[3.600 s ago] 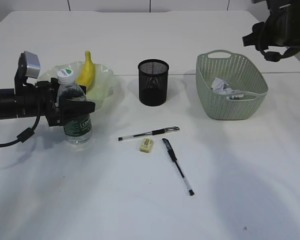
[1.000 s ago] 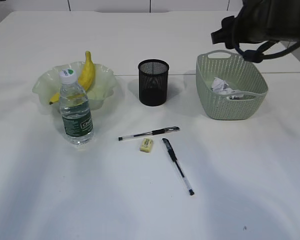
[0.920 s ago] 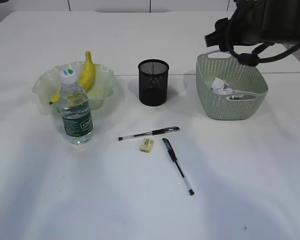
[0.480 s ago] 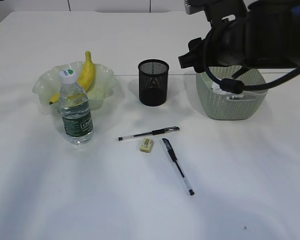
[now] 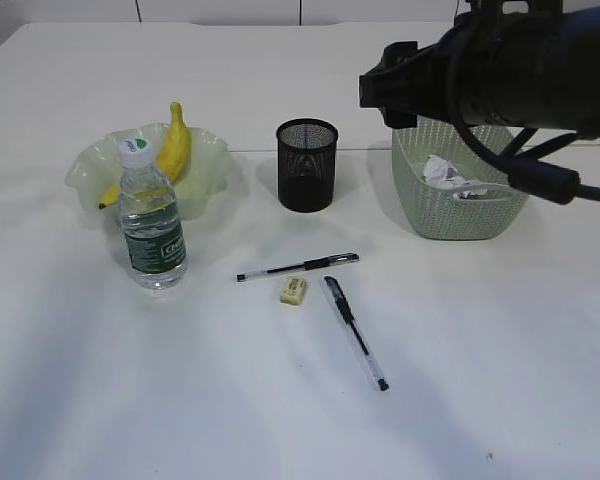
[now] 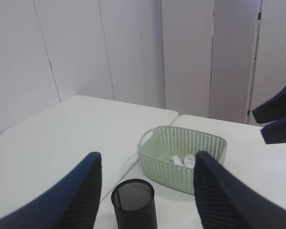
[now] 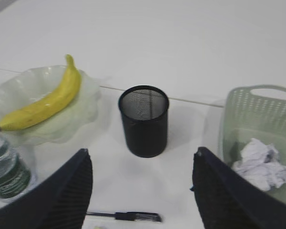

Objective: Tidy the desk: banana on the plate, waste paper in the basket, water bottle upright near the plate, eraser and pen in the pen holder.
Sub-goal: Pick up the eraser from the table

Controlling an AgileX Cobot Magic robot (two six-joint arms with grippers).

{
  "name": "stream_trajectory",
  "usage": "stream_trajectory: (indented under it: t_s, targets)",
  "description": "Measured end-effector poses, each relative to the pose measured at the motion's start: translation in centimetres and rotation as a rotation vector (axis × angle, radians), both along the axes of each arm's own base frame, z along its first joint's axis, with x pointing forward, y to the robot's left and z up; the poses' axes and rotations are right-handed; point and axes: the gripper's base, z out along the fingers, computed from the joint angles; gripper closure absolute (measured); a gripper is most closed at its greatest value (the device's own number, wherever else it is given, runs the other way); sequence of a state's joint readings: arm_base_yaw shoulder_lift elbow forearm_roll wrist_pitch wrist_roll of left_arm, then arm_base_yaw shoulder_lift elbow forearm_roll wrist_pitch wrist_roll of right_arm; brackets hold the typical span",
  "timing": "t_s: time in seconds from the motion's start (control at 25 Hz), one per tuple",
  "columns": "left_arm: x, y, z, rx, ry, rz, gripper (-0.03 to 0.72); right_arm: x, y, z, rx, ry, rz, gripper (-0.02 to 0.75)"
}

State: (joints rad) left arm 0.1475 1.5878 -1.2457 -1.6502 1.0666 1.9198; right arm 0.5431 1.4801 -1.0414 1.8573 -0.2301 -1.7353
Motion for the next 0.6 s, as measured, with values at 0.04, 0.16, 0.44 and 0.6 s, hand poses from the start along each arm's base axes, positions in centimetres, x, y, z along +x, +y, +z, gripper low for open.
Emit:
stream_trajectory:
  t_s: [0.04, 0.16, 0.44, 0.6]
  targets:
    - [0.0, 0.3, 0.0, -0.003, 0.011, 0.008, 0.262, -0.5, 0.1, 0.1, 0.03, 0.001, 0.026, 0.244]
    - [0.0, 1.0, -0.1, -0.01, 0.036, 0.029, 0.266, -1.3, 0.2, -0.1, 0.073, 0.015, 0.065, 0.244]
    - [0.0, 2.4, -0.4, 0.011, 0.061, 0.062, 0.314, -2.7, 0.3, -2.6, 0.083, 0.088, 0.152, 0.244]
    - [0.0, 2.6, -0.4, 0.011, 0.061, 0.069, 0.335, -3.7, 0.3, -3.9, 0.086, 0.127, 0.198, 0.244]
